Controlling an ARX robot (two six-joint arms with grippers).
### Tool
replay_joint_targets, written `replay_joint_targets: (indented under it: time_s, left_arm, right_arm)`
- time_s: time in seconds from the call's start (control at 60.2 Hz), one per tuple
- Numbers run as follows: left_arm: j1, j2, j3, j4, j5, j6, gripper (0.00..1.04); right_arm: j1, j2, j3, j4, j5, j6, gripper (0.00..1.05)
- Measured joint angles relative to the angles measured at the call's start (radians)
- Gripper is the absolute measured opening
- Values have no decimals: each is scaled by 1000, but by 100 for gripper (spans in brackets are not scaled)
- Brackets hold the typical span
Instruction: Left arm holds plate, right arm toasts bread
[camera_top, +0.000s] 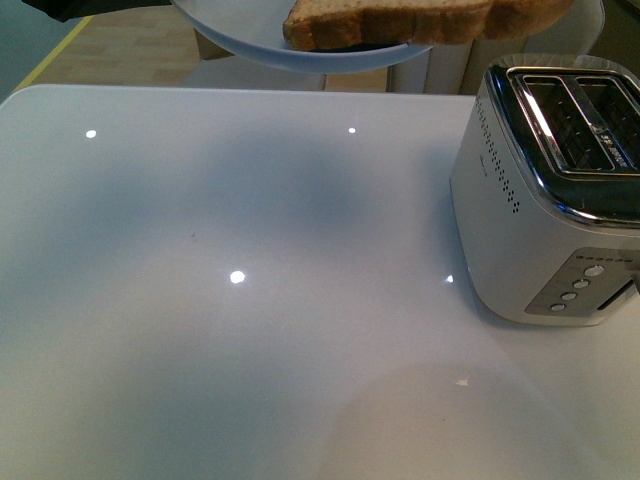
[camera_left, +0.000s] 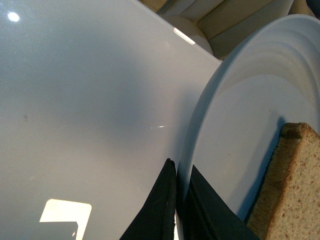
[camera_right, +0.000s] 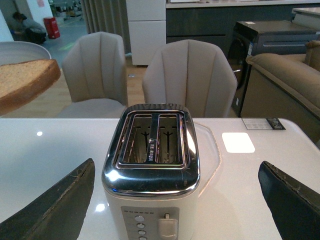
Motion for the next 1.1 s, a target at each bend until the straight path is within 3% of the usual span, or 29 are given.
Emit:
replay_joint_targets:
  time_s: [0.05,0.116,0.448,0.631,0.996,1.096]
  left_arm:
    - [-2,1,1,0,-3,-9,3]
    - [-8,4,4,-2,1,-13,3]
    - [-13,13,6,-22,0,-25,3]
    - [-14,13,6,-30,2,-37,3]
    - [-19,13,22,-48,10,-56,3]
    - [-21,13,24,-53,13,-59,3]
  right_arm:
    - [-53,171,103,-229,-165,126,96]
    - [-64,316,148,-278,-234,243,96]
    - [-35,792,369,174,-462,560,96]
    - [54,996,457,397,-467,744,96]
    - [194,1215,483,548,-433,833,96]
    - [204,1255,488,568,-425,844,82]
